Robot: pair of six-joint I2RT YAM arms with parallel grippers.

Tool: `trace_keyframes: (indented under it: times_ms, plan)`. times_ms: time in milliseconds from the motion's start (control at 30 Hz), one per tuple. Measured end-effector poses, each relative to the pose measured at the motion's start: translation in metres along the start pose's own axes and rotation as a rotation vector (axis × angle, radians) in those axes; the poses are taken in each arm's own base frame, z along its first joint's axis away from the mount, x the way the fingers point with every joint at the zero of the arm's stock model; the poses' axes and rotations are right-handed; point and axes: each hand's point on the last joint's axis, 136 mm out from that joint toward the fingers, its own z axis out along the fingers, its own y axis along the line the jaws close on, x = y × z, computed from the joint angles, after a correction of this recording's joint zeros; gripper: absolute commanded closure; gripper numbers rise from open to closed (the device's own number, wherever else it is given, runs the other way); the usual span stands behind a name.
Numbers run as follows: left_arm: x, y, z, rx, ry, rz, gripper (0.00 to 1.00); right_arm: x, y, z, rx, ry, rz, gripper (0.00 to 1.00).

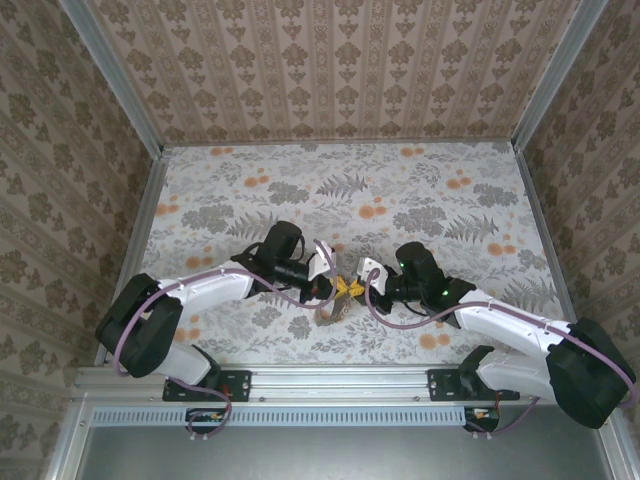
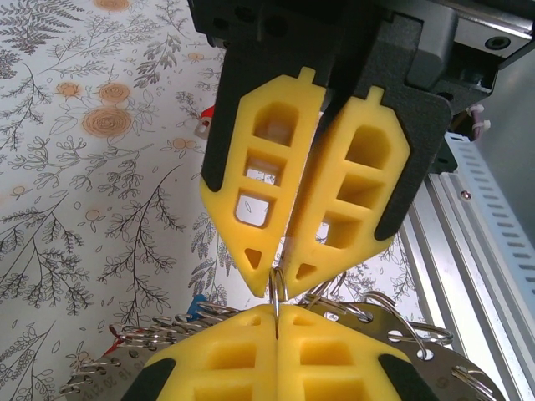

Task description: Put the keys on the keyring

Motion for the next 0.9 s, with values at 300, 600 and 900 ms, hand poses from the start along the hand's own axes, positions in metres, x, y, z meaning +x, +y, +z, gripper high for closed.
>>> trace_keyframes:
  times_ms: [300,600,900]
  plan:
    - [0.0,-0.0004,0.0,0.002,0.0,-0.001,1.0,-0.0045,-0.0013,0.0003,0.004,-0.018,-0.009,0.82]
    - [0.0004,0.0015,-0.0012,-0.004,0.001,-0.003,1.0,-0.0046,-0.001,0.0007,0.0,-0.018,-0.002,1.0]
    - [-0.0007,0.0051,-0.0036,-0.014,-0.007,0.002,0.81,-0.0093,-0.0031,0.0007,0.007,-0.038,-0.008,1.0]
